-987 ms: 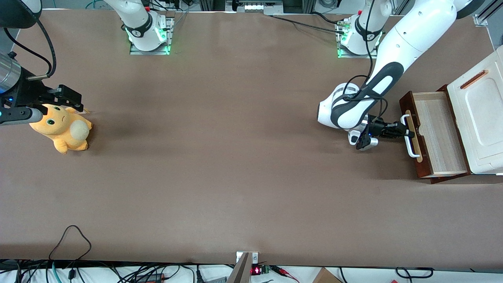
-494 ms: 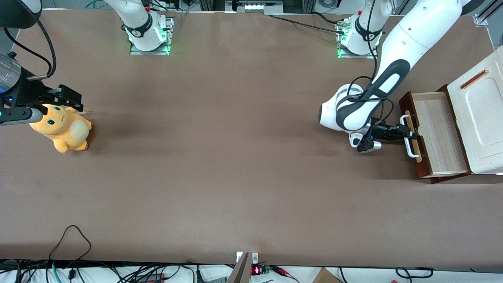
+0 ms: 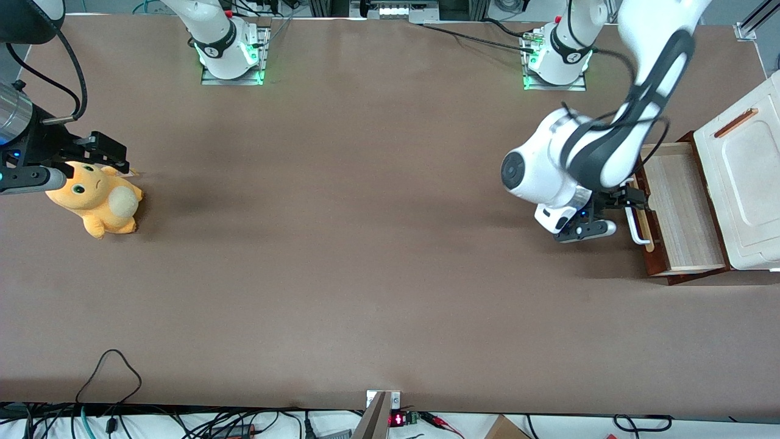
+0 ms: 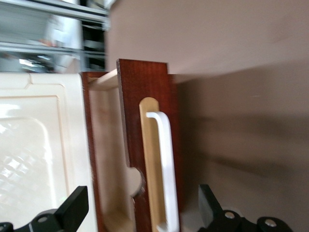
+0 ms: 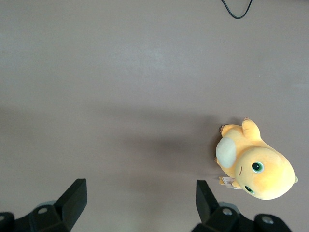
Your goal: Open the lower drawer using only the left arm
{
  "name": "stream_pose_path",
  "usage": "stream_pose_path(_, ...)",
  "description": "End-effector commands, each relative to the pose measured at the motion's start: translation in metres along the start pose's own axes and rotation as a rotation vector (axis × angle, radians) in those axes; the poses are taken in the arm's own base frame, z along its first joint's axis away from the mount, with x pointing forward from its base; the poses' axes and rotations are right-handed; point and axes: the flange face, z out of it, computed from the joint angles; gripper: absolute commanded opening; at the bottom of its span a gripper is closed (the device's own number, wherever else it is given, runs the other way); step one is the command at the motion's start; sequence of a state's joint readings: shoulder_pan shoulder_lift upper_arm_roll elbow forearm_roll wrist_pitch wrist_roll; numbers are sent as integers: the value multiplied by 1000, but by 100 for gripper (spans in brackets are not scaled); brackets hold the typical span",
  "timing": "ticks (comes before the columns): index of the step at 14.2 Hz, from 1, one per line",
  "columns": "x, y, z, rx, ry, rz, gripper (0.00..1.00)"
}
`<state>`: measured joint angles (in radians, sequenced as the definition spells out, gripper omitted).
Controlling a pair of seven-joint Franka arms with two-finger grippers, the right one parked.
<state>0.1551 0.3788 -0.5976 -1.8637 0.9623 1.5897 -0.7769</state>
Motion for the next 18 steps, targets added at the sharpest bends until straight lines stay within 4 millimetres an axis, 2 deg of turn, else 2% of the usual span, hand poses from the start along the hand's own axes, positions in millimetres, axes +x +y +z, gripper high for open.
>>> stream_pose_path(1, -2, -64, -47, -230, -1, -34, 100)
stream_pose_path(5, -24, -158, -75, -599, -51, -26, 100)
stream_pose_path(8, -37, -223, -67, -779, -11, 12, 100)
stream_pose_path(9, -40, -250, -52, -850, 3, 17, 100)
stream_pose_path(10, -43, -263, -49, -871, 24, 30, 100)
stream_pose_path(13, -45, -275, -49, -870, 48, 39, 100)
stream_pose_path(18, -44, -273, -49, -870, 45, 40, 100)
